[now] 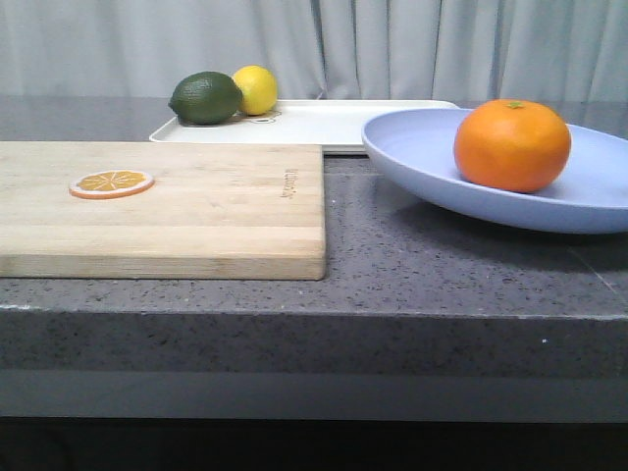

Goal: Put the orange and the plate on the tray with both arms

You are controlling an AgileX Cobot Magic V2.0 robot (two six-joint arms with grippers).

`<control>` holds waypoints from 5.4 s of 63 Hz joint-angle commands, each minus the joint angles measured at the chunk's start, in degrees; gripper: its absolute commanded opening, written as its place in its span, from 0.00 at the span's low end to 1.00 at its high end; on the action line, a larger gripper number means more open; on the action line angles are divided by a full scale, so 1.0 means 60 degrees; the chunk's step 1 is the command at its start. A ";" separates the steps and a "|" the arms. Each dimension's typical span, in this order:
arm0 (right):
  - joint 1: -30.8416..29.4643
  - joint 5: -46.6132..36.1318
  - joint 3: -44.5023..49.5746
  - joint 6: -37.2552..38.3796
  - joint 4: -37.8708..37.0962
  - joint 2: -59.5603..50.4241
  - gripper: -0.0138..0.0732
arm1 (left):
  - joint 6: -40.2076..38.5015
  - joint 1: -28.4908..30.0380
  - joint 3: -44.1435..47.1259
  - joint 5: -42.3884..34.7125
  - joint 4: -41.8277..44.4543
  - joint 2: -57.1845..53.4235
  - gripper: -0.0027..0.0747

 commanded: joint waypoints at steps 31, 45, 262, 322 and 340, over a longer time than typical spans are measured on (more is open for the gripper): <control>0.1510 -0.0442 -0.2708 0.2298 0.0800 0.0060 0.02 | -0.0084 0.0041 -0.0248 -0.0720 -0.0065 0.0008 0.86; 0.2298 -0.0173 -0.4966 0.3210 0.0590 0.1322 0.02 | -0.0084 0.0041 -0.0248 -0.0720 -0.0065 0.0008 0.86; 0.3516 0.0055 -0.8246 0.0697 -0.4483 -0.0661 0.58 | -0.0084 0.0041 -0.0248 -0.0720 -0.0065 0.0025 0.86; 0.3430 -0.0391 0.2093 -0.0006 -0.5498 -1.0004 0.58 | -0.0084 0.0041 -0.0248 -0.0720 -0.0065 0.0025 0.86; 0.3649 -0.0452 0.2726 0.0408 -0.5707 -1.0800 0.58 | -0.0084 0.0041 -0.0248 -0.0720 -0.0065 0.0025 0.86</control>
